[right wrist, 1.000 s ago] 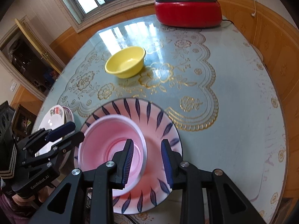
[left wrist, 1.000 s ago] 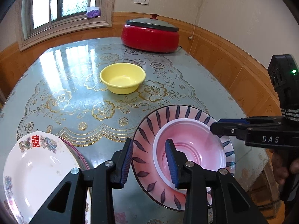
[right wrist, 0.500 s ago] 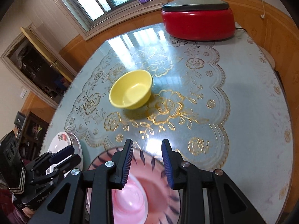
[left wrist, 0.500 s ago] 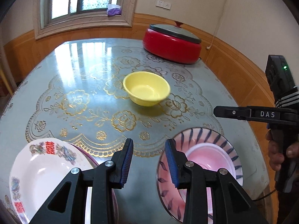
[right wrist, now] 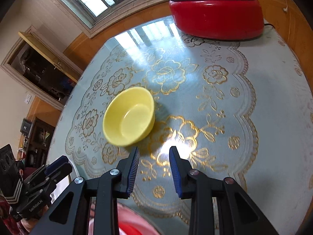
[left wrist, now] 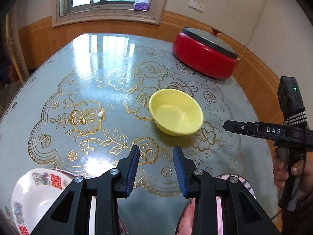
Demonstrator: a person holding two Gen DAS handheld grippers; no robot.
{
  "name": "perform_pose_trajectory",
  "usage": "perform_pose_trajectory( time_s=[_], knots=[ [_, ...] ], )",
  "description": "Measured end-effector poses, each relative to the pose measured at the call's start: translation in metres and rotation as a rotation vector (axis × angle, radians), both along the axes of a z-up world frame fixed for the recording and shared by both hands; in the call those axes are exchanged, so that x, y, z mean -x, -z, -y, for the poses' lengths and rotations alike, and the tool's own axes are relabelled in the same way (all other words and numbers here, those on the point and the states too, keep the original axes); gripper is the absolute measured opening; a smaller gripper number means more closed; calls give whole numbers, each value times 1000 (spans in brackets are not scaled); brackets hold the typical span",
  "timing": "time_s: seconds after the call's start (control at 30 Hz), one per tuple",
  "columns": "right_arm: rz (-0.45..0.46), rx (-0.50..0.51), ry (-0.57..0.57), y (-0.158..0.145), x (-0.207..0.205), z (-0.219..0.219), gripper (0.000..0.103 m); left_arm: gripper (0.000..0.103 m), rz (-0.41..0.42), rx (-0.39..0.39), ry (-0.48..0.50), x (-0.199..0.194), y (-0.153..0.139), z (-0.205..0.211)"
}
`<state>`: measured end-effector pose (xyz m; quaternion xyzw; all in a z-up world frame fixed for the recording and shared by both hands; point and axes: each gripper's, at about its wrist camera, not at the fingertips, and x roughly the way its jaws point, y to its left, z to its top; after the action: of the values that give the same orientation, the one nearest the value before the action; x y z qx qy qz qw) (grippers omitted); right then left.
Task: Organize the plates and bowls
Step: 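Move both tools to the rim of the yellow bowl, then close both tools on the yellow bowl rim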
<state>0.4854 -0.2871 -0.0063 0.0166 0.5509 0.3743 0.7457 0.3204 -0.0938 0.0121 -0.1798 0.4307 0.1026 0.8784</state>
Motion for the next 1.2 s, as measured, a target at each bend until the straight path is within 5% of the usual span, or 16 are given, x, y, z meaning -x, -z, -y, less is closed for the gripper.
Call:
perform_pose_trajectory(
  time_s=[0.33, 0.6, 0.83, 0.9, 1.03, 1.2],
  knots=[
    [-28, 41, -56, 22, -35, -42, 31, 36, -65, 102, -90, -54, 24, -24],
    [-30, 62, -83, 35, -51, -62, 31, 35, -85, 102, -126, -89, 37, -30],
    [18, 113, -124, 43, -46, -69, 18, 33, -118, 77, -102, -105, 51, -27],
    [22, 123, -140, 44, -43, -69, 14, 23, -133, 71, -81, -108, 56, -25],
    [26, 141, -152, 46, -38, -68, 14, 14, -142, 60, -43, -111, 61, -17],
    [31, 166, -161, 45, -31, -61, 14, 14, -146, 54, -16, -108, 64, -8]
  ],
)
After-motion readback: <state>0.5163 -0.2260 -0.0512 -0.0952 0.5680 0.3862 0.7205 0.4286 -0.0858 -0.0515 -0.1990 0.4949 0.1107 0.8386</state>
